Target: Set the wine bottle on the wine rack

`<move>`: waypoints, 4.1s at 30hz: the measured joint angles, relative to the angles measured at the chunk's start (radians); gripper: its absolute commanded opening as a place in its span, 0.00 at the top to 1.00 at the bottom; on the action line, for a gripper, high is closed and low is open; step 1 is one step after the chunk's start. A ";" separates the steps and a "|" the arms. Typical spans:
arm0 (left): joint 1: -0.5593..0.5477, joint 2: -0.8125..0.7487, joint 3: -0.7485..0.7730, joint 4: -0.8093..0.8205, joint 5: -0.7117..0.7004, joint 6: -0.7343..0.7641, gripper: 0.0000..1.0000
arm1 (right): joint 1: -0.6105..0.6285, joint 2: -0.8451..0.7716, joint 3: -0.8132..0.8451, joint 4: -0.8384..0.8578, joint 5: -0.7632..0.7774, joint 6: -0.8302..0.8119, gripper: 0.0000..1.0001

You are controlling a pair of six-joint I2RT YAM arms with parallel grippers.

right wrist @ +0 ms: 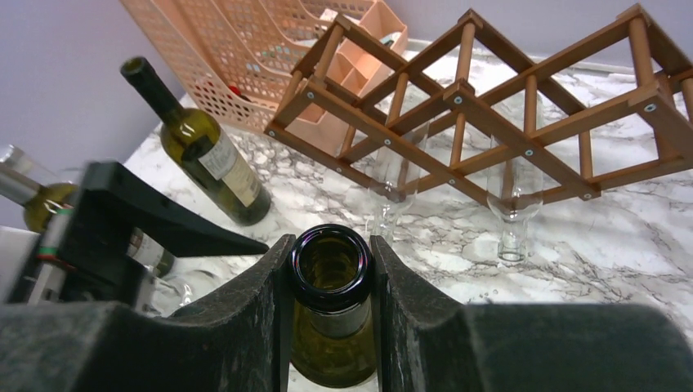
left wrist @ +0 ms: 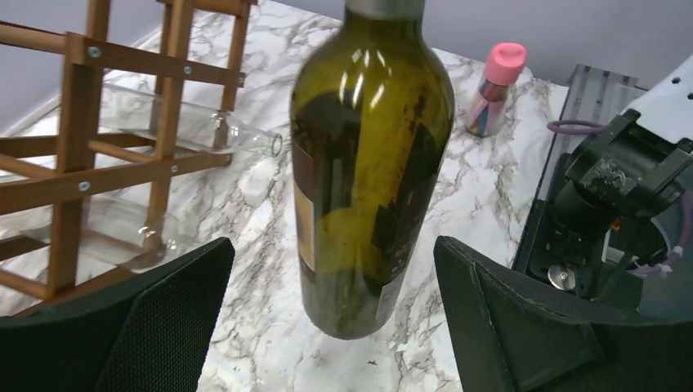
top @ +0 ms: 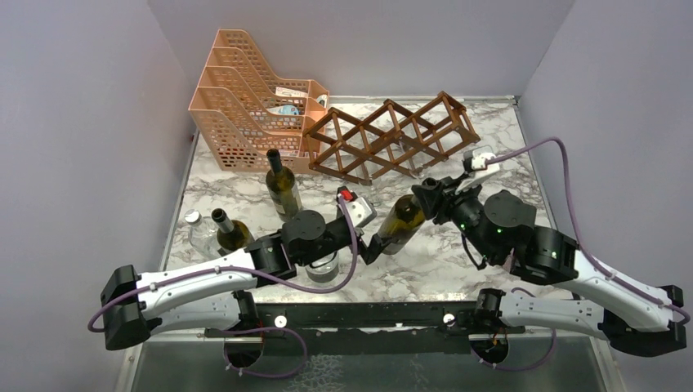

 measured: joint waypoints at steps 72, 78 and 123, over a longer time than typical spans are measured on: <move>0.135 0.435 0.142 0.473 0.129 1.310 1.00 | 0.000 0.000 0.513 -0.716 -0.181 0.118 0.28; 0.134 0.435 0.153 0.461 0.221 1.455 1.00 | 0.000 0.043 0.442 -0.792 -0.179 0.144 0.31; 0.124 0.354 0.143 0.370 0.285 1.550 0.01 | 0.013 0.092 0.205 -0.702 -0.210 0.209 0.99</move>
